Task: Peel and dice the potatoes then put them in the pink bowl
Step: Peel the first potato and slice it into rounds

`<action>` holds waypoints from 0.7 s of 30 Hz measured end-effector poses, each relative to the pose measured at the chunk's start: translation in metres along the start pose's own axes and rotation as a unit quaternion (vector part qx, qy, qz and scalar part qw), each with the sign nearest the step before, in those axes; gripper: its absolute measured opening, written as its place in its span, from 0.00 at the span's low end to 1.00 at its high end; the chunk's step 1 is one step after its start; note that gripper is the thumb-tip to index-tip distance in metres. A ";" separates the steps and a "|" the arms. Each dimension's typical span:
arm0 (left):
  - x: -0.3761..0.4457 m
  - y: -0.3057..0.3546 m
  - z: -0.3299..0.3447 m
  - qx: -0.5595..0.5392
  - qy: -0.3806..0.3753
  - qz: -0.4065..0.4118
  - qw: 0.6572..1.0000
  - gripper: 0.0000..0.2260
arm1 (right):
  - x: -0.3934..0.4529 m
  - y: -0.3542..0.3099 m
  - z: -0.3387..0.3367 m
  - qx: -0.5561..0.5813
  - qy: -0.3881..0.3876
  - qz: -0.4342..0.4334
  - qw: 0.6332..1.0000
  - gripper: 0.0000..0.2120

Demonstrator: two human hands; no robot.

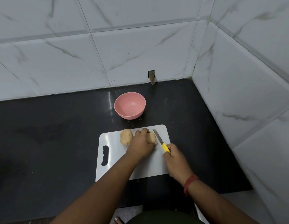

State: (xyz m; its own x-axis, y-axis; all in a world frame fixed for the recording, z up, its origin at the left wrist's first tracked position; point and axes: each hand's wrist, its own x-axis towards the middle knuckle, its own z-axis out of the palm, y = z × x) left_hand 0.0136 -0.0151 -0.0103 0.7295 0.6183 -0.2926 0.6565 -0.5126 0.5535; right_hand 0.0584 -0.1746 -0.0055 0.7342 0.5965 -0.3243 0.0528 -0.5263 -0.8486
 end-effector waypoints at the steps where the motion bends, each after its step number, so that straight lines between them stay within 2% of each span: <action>1: 0.001 -0.002 0.000 -0.012 0.008 -0.005 1.000 0.27 | 0.000 0.000 0.001 -0.003 -0.003 -0.001 1.000 0.05; 8: -0.002 -0.011 0.004 -0.039 0.033 0.032 0.998 0.29 | -0.003 -0.003 0.001 -0.021 0.002 -0.004 1.000 0.06; 11: -0.004 -0.016 0.005 0.006 0.058 0.070 0.996 0.23 | -0.003 -0.005 0.000 -0.023 0.012 -0.009 1.000 0.06; 15: -0.003 -0.013 0.003 0.069 0.040 0.089 0.993 0.24 | -0.003 -0.006 0.000 -0.036 0.017 -0.008 0.999 0.06; 21: -0.002 -0.008 0.005 0.047 0.051 0.089 0.994 0.15 | -0.008 -0.015 -0.001 -0.086 0.025 -0.029 0.996 0.05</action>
State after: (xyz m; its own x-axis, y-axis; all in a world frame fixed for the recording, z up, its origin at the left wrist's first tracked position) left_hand 0.0075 -0.0154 -0.0182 0.8156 0.5675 -0.1129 0.5372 -0.6702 0.5121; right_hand 0.0522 -0.1721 0.0099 0.7589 0.6004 -0.2522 0.2075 -0.5901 -0.7802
